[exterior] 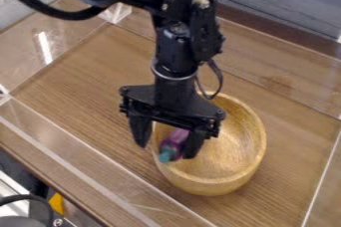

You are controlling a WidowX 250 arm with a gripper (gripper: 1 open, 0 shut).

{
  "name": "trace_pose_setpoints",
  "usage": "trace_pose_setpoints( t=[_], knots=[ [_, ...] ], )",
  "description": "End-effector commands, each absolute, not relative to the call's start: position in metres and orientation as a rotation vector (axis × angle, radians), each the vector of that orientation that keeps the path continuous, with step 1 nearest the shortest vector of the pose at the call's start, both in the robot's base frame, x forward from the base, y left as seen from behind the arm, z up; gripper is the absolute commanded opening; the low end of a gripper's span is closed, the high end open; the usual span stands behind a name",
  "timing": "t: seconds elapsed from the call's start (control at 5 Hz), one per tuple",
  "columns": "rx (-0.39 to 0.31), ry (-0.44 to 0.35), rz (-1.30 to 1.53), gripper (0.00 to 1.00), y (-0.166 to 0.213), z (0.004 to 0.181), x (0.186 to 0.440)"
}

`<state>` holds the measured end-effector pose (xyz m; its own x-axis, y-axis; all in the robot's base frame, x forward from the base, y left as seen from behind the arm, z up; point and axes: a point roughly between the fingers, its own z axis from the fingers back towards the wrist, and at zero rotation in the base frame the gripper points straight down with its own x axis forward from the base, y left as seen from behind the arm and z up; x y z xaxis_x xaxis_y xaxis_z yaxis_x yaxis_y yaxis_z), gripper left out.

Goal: Remove the purple eggplant from inside the brown bowl and put it on the table

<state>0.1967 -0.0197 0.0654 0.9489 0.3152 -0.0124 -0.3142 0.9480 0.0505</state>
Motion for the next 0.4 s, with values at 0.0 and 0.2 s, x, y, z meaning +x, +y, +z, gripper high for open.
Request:
trace_pose_setpoints(
  t=[0.0, 0.2],
  knots=[
    [0.025, -0.025, 0.316, 1.0, -0.012, 0.067, 0.216],
    [0.016, -0.026, 0.307, 0.0, -0.006, 0.06, 0.226]
  ],
)
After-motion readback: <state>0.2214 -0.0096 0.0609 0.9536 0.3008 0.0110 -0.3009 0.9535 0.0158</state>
